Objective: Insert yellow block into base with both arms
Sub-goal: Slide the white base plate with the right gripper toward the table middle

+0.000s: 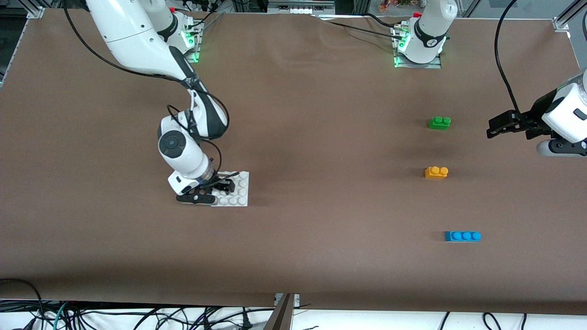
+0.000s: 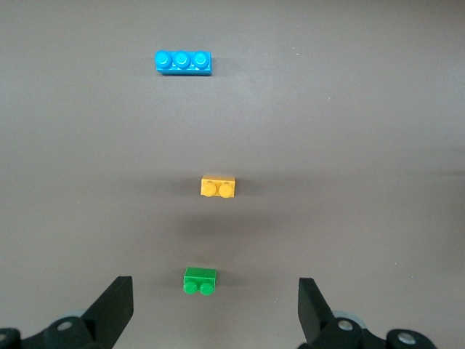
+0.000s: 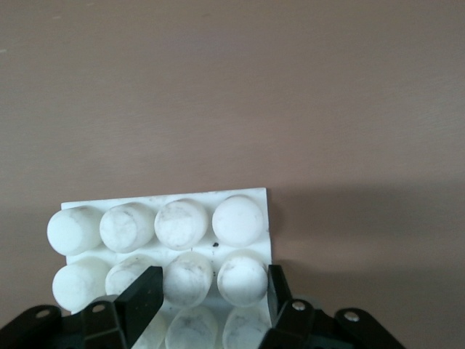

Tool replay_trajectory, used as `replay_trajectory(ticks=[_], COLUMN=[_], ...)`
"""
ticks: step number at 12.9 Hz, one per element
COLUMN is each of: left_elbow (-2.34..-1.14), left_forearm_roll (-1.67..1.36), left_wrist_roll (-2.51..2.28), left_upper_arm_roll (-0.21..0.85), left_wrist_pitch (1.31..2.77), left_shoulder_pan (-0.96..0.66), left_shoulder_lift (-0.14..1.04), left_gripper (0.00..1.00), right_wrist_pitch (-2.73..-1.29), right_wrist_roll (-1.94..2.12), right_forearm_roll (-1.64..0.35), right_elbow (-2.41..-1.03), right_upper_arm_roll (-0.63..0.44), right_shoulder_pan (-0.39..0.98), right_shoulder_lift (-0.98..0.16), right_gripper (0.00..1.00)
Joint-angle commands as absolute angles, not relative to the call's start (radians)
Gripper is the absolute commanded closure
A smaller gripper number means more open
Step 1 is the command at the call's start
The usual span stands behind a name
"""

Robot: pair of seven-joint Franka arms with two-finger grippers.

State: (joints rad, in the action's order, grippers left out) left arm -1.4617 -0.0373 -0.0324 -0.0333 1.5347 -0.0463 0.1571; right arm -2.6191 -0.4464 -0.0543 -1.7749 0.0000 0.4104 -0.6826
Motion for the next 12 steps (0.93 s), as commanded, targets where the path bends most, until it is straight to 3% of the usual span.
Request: replay_trajectory(ticks=[1, 12], left_elbow=[-1.434, -1.434], left_forearm_roll=[-0.029, -0.029], left_wrist_roll=[-0.012, -0.012], left_upper_arm_roll=[-0.035, -0.035], left_wrist_pitch=[1.528, 1.528], left_shoulder_pan=[-0.051, -0.051], left_shoulder_lift=[0.170, 0.170], left_gripper=[0.00, 0.00], right_wrist_pitch=[-2.635, -2.671], right_wrist_roll=[-0.530, -0.696], right_forearm_roll=[-0.061, -0.060], right_elbow=[-1.700, -1.597], right_upper_arm_roll=[-0.002, -0.003], right_shoulder_pan=[0.489, 0.670], right_shoulder_lift=[-0.765, -0.853], right_gripper=[0.37, 0.37])
